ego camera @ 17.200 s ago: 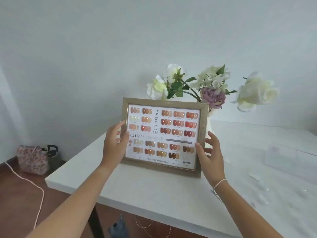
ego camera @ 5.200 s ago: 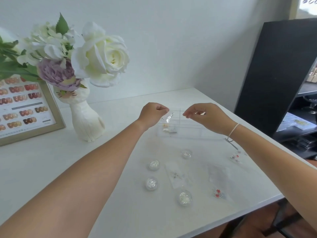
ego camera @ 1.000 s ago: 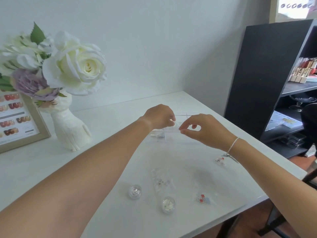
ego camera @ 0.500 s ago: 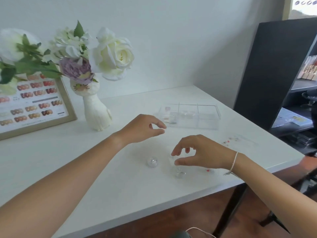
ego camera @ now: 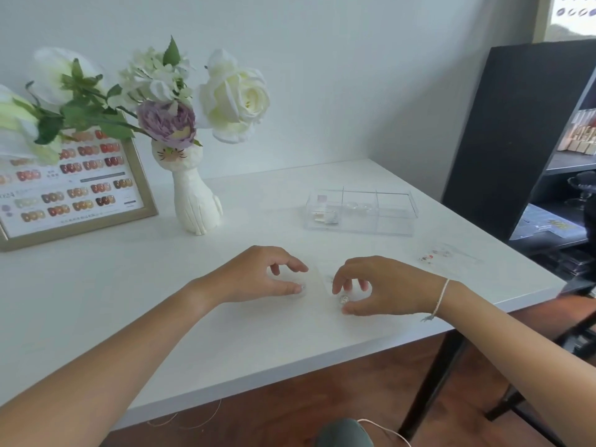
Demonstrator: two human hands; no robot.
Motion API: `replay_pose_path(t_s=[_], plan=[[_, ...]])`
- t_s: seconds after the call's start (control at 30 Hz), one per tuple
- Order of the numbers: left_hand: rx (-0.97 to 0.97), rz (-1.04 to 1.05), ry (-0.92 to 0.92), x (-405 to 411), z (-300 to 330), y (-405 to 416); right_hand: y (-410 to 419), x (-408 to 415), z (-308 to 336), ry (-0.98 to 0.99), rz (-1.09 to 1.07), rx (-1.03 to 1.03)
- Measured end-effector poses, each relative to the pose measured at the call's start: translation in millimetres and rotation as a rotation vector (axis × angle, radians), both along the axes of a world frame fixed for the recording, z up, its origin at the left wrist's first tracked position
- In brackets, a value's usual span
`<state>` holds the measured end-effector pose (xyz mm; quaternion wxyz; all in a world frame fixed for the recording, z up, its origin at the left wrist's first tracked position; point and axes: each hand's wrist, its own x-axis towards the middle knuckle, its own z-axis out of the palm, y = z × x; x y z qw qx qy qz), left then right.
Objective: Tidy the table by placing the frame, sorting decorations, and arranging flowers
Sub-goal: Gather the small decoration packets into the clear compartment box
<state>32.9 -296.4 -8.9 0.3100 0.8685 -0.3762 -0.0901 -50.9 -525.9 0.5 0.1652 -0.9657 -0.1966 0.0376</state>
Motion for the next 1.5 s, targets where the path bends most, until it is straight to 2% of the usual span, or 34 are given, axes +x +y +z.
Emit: replay_pose_path(t_s=[0.23,0.43,0.57,0.77,1.23,1.37,1.5], plan=[[0.044,-0.020,0.008,-2,-8,-3,-23,19,25,-0.089,-0.086,0.124],[-0.005,-0.038,0.010,0,-12,-10,-58,63,43,-0.200,-0.259,0.290],[-0.025,-0.045,-0.003,4,-7,-15,-79,101,48,-0.212,-0.334,0.270],[-0.084,-0.040,-0.009,14,4,-25,-87,139,38,-0.089,-0.396,0.124],[-0.183,-0.040,-0.079,62,45,-89,-86,165,34,0.124,-0.387,-0.110],[-0.205,-0.004,-0.091,83,55,-112,-90,163,33,0.071,-0.370,-0.093],[-0.161,0.015,-0.089,103,60,-130,-105,152,33,-0.091,-0.375,0.092]])
